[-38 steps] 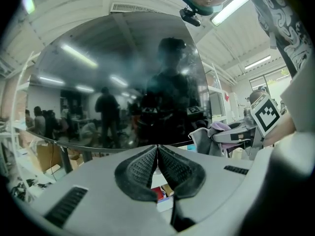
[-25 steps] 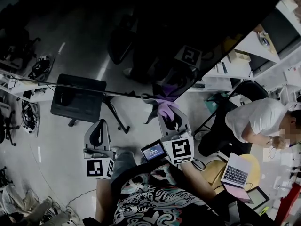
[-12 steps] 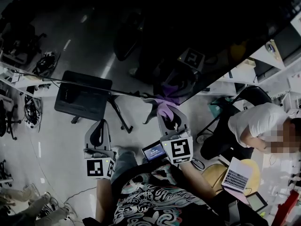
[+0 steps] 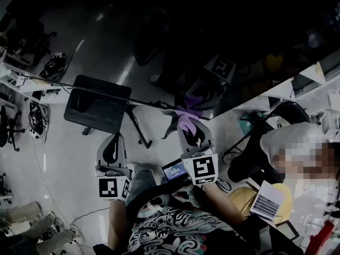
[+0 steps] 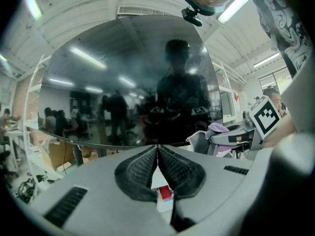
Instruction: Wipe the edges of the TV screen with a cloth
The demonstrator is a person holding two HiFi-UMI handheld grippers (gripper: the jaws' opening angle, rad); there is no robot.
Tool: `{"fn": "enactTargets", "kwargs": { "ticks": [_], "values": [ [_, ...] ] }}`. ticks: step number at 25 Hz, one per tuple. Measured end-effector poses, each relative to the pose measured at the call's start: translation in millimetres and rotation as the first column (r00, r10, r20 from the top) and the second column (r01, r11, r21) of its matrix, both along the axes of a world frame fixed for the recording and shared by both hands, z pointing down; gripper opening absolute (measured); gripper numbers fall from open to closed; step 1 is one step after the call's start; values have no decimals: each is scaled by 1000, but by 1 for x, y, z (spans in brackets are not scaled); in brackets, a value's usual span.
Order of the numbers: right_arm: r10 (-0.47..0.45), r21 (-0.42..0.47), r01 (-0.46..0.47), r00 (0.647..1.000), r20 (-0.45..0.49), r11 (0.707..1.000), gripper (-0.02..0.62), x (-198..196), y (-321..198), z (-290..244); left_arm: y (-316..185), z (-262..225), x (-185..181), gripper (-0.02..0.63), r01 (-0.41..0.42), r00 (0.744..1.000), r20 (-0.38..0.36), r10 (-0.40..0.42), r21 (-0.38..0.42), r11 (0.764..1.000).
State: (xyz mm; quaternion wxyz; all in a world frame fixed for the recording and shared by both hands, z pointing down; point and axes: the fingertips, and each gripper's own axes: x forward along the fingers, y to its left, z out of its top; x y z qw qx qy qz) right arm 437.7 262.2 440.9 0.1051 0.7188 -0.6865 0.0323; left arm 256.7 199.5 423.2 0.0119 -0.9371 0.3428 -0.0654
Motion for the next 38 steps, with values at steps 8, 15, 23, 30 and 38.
{"fn": "enactTargets", "kwargs": {
  "ticks": [8,15,23,30,38],
  "values": [
    [-25,4,25,1000,7,1000,117,-6,-6,-2,2,-1,-7,18,26,1000,3,-26,-7,1000],
    [-44,-21,44,999,17,999,117,-15,-16,0,-5,2,-23,18,58,998,1,-58,-15,998],
    [-65,-20,66,998,24,998,117,-19,-20,-1,-1,5,-34,18,97,995,1,-97,-26,995],
    [-79,-16,79,997,23,997,117,-33,-29,-3,-8,3,-49,18,113,994,-7,-113,-24,993],
    [-83,-29,84,996,30,996,117,-36,-31,-10,-11,-1,-49,18,113,993,-12,-113,-33,993]
  ]
}}
